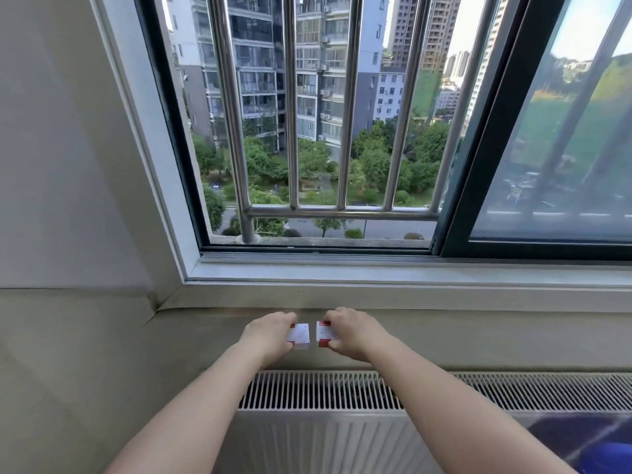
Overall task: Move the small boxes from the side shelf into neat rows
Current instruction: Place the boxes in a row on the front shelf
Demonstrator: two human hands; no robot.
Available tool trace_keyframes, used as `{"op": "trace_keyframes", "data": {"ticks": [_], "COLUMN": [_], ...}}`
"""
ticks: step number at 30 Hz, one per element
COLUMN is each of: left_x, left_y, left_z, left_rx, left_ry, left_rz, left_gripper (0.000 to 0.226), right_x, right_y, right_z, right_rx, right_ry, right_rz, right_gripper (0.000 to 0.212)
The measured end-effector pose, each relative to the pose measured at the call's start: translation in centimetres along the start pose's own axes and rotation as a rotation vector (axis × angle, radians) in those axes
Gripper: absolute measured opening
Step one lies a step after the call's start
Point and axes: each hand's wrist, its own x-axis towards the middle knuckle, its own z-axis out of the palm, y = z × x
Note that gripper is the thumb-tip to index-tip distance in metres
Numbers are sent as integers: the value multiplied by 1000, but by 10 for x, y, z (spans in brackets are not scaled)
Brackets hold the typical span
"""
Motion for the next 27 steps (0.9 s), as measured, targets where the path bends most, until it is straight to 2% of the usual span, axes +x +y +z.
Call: {"op": "trace_keyframes", "data": {"ticks": [13, 21, 27], "left_x": [-45, -101, -154], "left_y": [-39, -69, -75], "left_z": [-39, -46, -46], "left_rx": [-13, -36, -64], "left_ry": [95, 146, 231], "left_rz": [-73, -316, -538], "left_gripper": [31, 29, 26], "right_x": [14, 36, 30], "right_y": [-58, -117, -154], "right_z": [-11, -19, -23], "right_rx": [-2, -62, -78], "right_ry": [50, 43, 61], "right_rz": [-164, -391, -610], "right_gripper": [44, 31, 29]}}
